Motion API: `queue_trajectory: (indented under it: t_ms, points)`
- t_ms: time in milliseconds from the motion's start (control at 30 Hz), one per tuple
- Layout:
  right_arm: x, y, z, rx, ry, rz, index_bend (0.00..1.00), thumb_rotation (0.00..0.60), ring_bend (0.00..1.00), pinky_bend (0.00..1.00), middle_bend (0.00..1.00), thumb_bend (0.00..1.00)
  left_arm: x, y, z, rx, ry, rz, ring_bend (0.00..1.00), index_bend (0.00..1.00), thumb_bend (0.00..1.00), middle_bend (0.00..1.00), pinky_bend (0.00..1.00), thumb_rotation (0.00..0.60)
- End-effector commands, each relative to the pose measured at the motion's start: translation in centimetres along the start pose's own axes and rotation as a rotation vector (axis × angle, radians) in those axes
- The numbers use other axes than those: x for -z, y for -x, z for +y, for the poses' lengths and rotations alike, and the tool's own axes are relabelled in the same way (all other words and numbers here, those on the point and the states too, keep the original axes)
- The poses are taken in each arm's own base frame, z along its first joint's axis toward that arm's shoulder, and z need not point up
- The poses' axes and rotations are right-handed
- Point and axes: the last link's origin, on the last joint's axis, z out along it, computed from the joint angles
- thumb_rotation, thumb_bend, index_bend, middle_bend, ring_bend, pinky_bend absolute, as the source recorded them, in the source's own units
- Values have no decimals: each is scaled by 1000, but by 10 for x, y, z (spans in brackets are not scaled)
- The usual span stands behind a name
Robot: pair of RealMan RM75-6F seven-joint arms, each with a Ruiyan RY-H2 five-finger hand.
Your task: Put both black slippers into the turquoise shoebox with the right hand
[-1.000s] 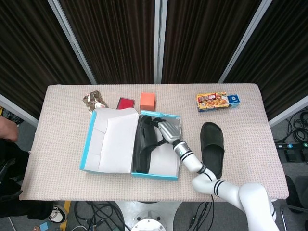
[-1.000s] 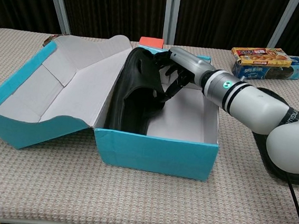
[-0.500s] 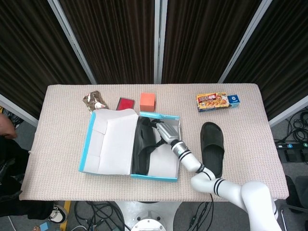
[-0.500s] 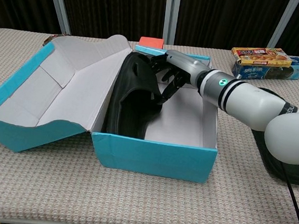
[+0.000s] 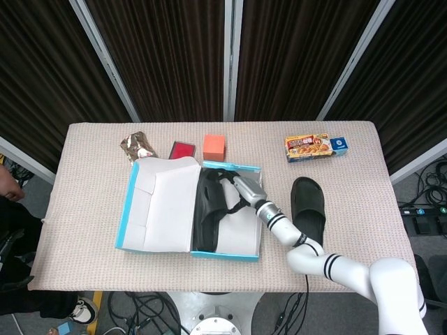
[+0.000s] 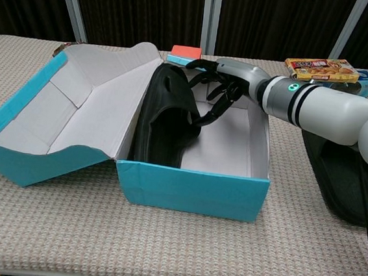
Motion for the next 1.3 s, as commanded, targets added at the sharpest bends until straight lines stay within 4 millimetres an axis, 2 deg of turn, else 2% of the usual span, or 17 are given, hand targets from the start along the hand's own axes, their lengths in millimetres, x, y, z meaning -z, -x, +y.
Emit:
queue_trajectory:
  t_ms: [33, 167, 467, 667, 833, 967, 1100, 1300]
  points:
    - [5, -3, -1, -19, 1, -7, 29, 600, 0, 206, 166, 0, 0, -1, 1, -1, 3, 2, 51, 88, 0, 162, 78, 600]
    - [13, -10, -4, -30, -3, -14, 29, 600, 0, 207, 166, 0, 0, -2, 4, -3, 8, 3, 51, 88, 0, 162, 78, 600]
    - [46, -45, -8, 5, -3, 25, 29, 600, 0, 207, 166, 0, 0, -6, 9, -8, 14, 14, 51, 88, 0, 162, 79, 600]
    - [74, -68, -19, -28, -39, 97, 28, 600, 0, 208, 167, 0, 0, -8, 12, -12, 18, 22, 51, 88, 0, 162, 78, 600]
    - [108, -94, -23, -48, -85, 194, 27, 600, 9, 214, 184, 0, -2, -9, 15, -17, 25, 24, 51, 88, 0, 162, 79, 600]
    - [135, -117, -10, -12, -53, 243, 27, 600, 9, 215, 185, 0, -4, -8, 17, -20, 31, 22, 51, 88, 0, 162, 78, 600]
    - [158, -140, 12, 39, 15, 296, 27, 600, 9, 216, 184, 0, -4, -8, 18, -21, 34, 21, 51, 88, 0, 162, 79, 600]
    - [179, -162, 49, 150, 137, 322, 26, 600, 11, 217, 184, 0, -3, -9, 19, -22, 35, 28, 51, 88, 0, 162, 79, 600]
